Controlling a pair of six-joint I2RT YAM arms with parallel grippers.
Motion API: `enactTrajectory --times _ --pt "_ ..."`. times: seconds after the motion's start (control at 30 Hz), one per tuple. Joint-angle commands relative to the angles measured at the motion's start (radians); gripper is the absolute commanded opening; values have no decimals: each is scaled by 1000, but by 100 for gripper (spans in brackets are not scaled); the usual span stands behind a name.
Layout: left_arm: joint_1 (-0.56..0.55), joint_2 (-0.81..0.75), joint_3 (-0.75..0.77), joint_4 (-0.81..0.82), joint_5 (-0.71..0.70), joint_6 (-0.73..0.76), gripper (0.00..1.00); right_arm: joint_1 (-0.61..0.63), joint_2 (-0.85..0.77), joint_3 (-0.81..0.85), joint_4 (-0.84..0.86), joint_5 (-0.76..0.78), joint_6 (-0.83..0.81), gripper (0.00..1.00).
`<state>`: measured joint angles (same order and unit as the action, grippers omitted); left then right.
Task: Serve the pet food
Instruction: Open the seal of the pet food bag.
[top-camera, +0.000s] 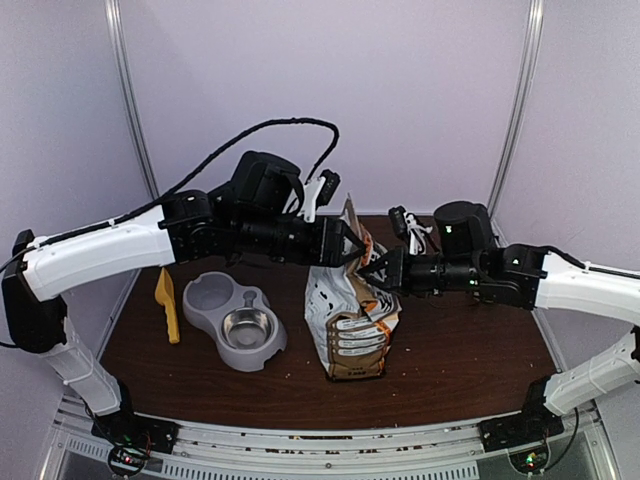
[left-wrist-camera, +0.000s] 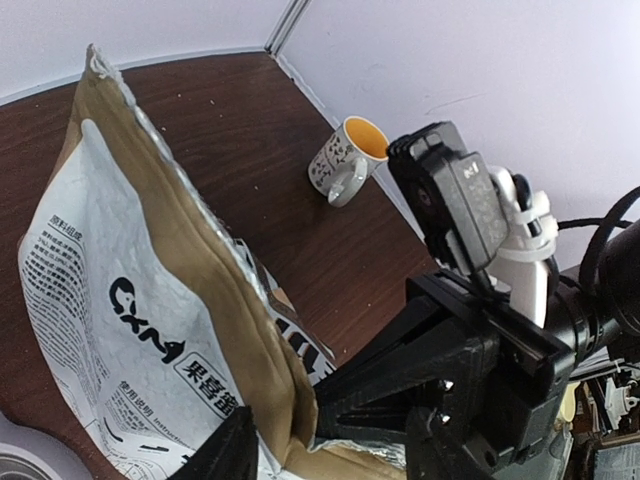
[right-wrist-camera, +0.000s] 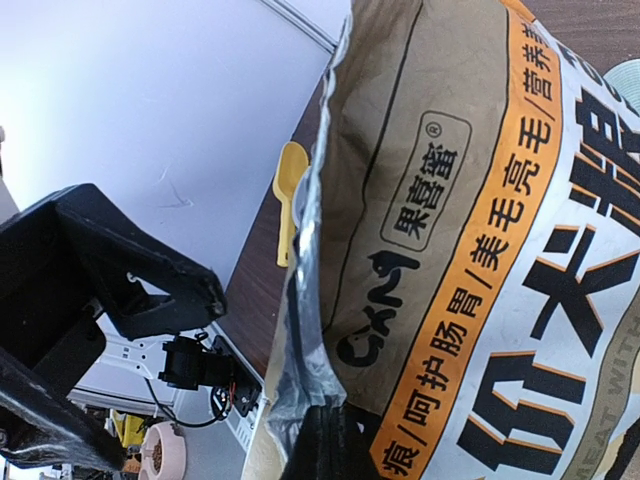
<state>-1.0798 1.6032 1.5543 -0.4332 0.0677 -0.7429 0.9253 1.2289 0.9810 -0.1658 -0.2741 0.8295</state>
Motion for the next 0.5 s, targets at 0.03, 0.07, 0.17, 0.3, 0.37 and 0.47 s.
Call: enactTrajectory --times 0.03,0.07,0.17,0.3,0.37,0.47 --pt "14 12 38 -15 23 7 55 10 -28 -36 135 -124 40 0" --pt "14 11 41 -15 34 9 55 9 -30 -39 141 -135 42 0" --pt "15 12 49 -18 60 9 56 8 -40 -56 173 -157 51 0" --pt "15 0 44 -39 54 2 56 8 -59 -68 198 -160 54 0" --pt "15 -1 41 -50 53 4 56 9 -62 -66 207 -164 53 0" --pt "15 2 36 -59 55 0 56 8 -56 -65 209 -166 51 0"
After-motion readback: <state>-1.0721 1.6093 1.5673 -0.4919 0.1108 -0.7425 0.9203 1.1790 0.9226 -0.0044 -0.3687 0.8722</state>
